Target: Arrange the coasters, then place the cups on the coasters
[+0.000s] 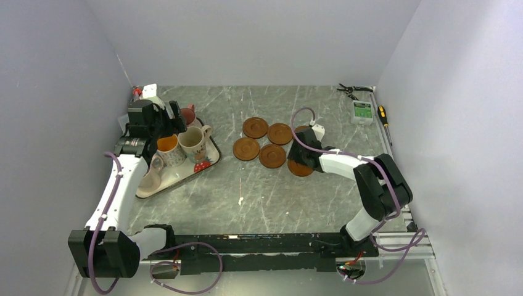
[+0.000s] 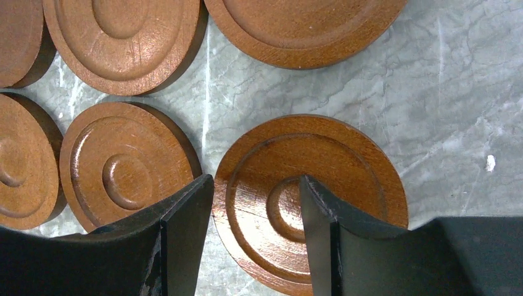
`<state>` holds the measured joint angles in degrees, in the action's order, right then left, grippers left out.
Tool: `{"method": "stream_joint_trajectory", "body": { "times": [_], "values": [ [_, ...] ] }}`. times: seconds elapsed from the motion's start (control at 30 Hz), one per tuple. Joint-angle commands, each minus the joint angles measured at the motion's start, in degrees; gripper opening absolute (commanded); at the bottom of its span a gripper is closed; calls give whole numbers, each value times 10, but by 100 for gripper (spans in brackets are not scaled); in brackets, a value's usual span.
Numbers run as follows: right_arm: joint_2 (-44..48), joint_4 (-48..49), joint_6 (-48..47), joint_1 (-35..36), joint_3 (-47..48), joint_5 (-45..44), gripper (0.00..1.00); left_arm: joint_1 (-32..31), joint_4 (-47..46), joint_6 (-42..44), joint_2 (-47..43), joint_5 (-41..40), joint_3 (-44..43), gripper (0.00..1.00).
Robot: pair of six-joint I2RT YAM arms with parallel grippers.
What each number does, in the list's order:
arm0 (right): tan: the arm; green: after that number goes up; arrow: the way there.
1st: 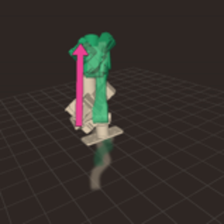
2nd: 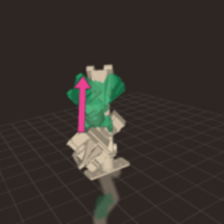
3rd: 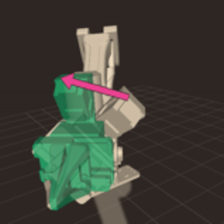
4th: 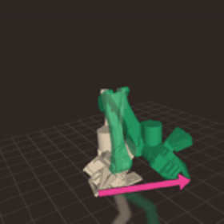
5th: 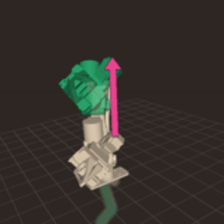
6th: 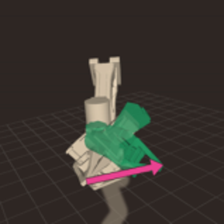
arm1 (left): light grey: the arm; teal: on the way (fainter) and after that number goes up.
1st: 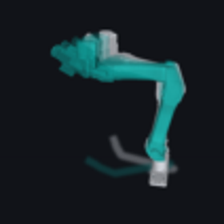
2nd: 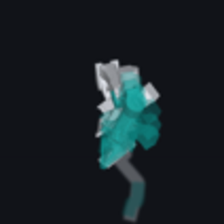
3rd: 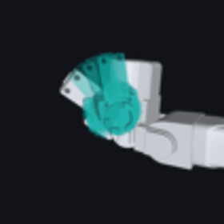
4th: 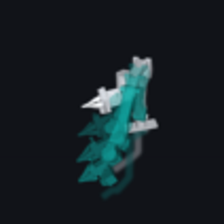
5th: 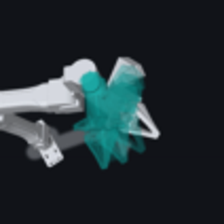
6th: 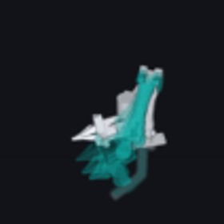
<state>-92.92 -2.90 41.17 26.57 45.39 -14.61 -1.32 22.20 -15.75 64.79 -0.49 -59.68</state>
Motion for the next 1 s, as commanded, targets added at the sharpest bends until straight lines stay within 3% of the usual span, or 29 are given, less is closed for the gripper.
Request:
{"method": "stream_joint_trajectory", "body": {
  "times": [0.0, 0.97],
  "values": [
    [-42, -36, -3, -6, -17, 18, 57, -1, -3, 2, 3, -11, -6, 94],
    [-60, -6, -38, -14, 12, 5, 56, -1, -3, 5, 3, -14, -7, 94]
  ]
}}
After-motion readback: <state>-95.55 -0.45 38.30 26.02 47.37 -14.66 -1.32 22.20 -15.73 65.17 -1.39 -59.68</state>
